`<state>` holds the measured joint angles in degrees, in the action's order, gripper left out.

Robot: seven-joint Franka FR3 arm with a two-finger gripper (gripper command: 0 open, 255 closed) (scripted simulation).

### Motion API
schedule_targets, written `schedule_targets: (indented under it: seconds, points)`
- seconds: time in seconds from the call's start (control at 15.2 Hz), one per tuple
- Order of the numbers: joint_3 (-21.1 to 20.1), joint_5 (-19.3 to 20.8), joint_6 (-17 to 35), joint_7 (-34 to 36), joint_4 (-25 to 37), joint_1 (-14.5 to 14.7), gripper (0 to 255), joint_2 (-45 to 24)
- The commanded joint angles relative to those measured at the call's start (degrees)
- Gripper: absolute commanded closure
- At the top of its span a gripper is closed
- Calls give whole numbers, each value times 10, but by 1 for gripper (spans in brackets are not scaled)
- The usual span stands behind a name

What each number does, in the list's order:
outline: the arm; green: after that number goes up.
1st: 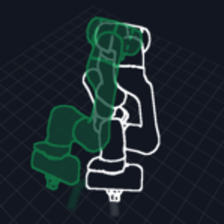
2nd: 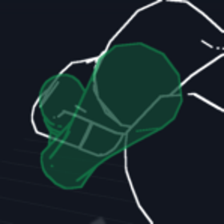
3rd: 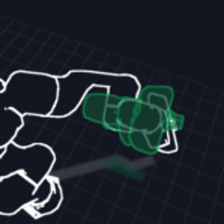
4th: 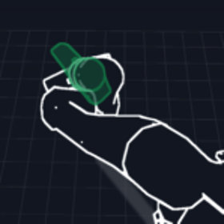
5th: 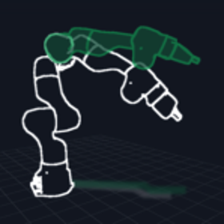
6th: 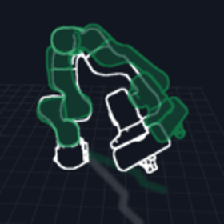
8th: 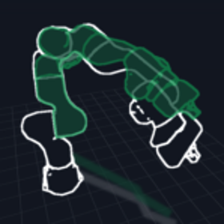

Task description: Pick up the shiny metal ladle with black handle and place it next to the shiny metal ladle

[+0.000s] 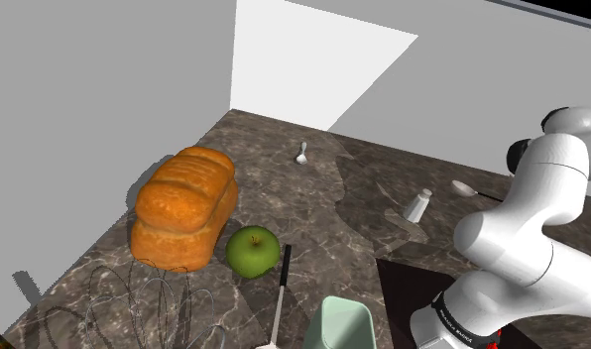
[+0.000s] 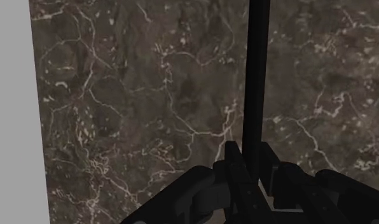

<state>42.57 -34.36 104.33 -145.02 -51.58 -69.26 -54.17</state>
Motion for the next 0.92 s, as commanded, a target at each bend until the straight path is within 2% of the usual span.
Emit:
schedule_targets:
  seconds: [0.0,0.59,0.86]
  points:
    - [0,-2,18,-5,-22,8,255,1]
    - [-7,-13,75,-19,-75,22,255,-12]
    - [-7,-13,75,-19,-75,22,255,-12]
